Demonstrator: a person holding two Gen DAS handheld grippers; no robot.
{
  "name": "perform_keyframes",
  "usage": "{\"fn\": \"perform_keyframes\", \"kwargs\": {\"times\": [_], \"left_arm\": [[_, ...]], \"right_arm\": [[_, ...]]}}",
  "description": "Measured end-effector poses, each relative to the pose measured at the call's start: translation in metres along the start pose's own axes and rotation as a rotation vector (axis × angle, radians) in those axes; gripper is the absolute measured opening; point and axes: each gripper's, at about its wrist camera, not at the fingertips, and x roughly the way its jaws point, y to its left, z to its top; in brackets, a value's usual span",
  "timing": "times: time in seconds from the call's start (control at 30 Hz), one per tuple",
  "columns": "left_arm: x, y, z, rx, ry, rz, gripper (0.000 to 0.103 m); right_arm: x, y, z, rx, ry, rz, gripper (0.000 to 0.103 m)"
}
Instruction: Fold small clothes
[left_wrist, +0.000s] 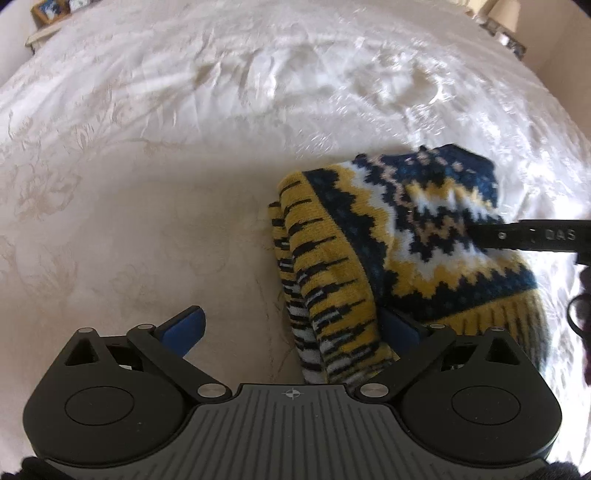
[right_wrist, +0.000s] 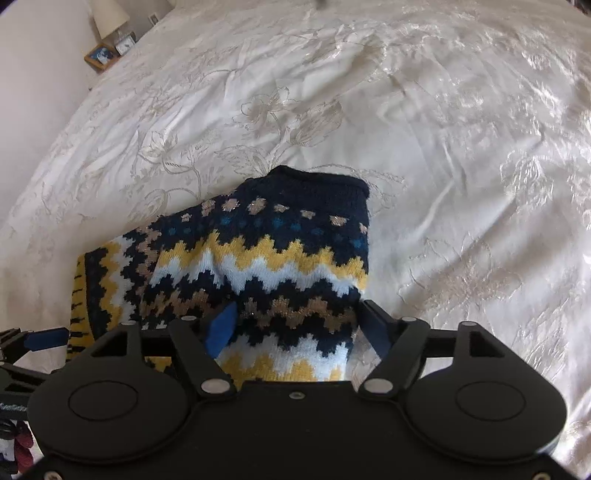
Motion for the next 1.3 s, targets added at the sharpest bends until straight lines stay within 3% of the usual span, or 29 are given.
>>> {"fn": "perform_keyframes", "kwargs": {"times": [0.37, 0.63, 0.8, 1.03, 1.17, 1.23, 1.27, 1.3], "left_arm": [[-0.052, -0.004, -0.031, -0.035, -0.056, -0.162, 0.102], [-0.006, -0.01, -0.039, -0.095, 0.057, -0.127, 0.102], [0.011, -0.005, -0.046, -0.143, 0.101, -0.207, 0.102], [0.029, -0.004, -0.036, -0.199, 0.082, -0.323, 0.102], [0.038, -0.005, -0.026, -0.22, 0.074, -0.351, 0.102], [0.039, -0.004, -0.025, -0.241, 0.083, -0.357, 0.102], [0.038, -0.003, -0.024, -0.251, 0.087, -0.357, 0.101], [0.037, -0.002, -0.023, -0.257, 0.09, -0.352, 0.095]], "right_arm": [[-0.017, -0.028, -0.012, 0.114, -0.008, 0.133, 0.077], [-0.009, -0.03, -0.007, 0.123, 0.007, 0.201, 0.083], [0.008, -0.031, -0.003, 0.12, 0.03, 0.25, 0.09], [0.03, -0.032, 0.006, 0.146, 0.028, 0.332, 0.099], [0.038, -0.026, 0.012, 0.12, 0.029, 0.358, 0.103], [0.04, -0.025, 0.014, 0.116, 0.032, 0.37, 0.102], [0.039, -0.025, 0.014, 0.116, 0.037, 0.377, 0.09], [0.038, -0.024, 0.015, 0.113, 0.04, 0.378, 0.068]]}}
